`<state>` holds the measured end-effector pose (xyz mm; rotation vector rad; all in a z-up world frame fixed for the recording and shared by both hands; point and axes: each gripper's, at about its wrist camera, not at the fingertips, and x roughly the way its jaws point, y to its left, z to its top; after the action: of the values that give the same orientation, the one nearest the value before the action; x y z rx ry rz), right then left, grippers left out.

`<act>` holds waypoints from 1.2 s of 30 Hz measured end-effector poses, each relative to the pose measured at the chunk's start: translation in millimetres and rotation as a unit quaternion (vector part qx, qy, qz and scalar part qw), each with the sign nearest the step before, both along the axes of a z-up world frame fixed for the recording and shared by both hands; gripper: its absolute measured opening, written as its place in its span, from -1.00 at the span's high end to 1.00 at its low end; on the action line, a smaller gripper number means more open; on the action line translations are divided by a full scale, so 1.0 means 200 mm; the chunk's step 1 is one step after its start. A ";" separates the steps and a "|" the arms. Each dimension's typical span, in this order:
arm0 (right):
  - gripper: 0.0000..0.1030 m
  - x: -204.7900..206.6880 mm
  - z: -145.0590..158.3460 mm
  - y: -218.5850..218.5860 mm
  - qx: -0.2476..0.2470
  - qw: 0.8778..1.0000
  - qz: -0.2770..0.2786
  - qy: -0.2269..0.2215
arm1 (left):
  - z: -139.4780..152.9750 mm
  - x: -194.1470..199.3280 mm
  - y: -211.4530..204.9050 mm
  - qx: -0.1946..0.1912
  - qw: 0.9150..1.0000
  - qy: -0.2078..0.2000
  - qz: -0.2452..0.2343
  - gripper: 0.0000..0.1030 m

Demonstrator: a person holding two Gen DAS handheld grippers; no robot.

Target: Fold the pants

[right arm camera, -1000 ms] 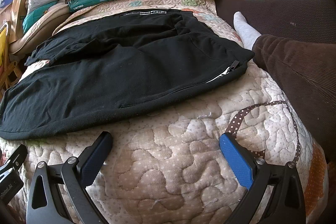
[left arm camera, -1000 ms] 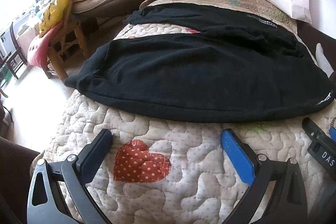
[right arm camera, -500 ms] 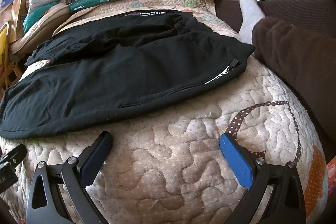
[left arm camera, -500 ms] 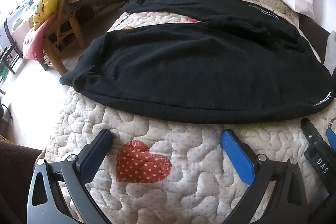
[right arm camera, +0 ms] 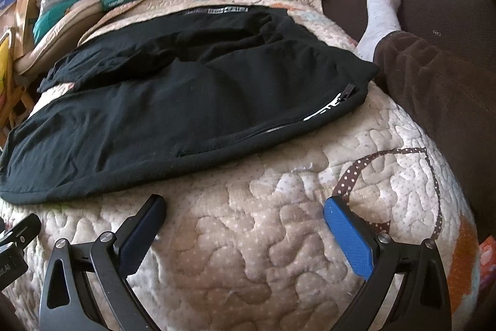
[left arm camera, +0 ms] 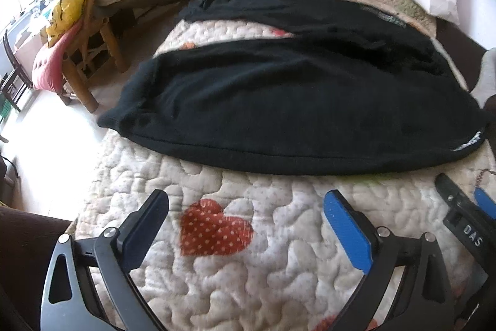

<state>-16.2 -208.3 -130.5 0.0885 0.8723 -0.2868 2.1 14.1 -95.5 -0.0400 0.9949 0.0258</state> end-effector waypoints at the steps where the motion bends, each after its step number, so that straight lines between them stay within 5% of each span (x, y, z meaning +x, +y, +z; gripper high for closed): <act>1: -1.00 -0.01 0.00 -0.01 0.005 1.000 -0.004 0.002 | 0.03 -0.02 0.01 -0.002 1.000 -0.010 -0.001 -0.94; 4: -0.99 -0.02 0.04 -0.01 0.039 0.999 -0.012 0.020 | 0.18 -0.07 0.04 -0.009 0.998 -0.058 0.000 -0.94; 7: -0.87 -0.06 0.16 0.00 0.074 0.997 0.008 -0.008 | 0.35 -0.12 0.08 -0.007 0.994 -0.113 0.004 -0.94; 14: -0.91 -0.16 0.59 0.14 -0.061 0.986 0.061 -0.142 | 0.57 -0.15 0.10 0.020 0.986 -0.167 -0.003 -0.94; 22: -1.00 -0.07 0.68 0.21 -0.094 0.980 0.090 -0.151 | 0.57 -0.02 0.10 0.026 0.990 -0.136 -0.005 -0.94; 30: -1.00 0.09 0.67 0.14 -0.044 0.981 0.118 -0.150 | 0.54 0.14 0.07 0.041 0.993 -0.111 -0.015 -0.94; 36: -1.00 0.25 0.65 0.09 -0.012 0.984 0.141 -0.109 | 0.50 0.28 0.04 0.071 0.992 -0.095 -0.030 -0.94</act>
<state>34.4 -190.2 0.3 -0.0261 0.6528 -0.0202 58.4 22.6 5.0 0.1170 0.8005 0.0366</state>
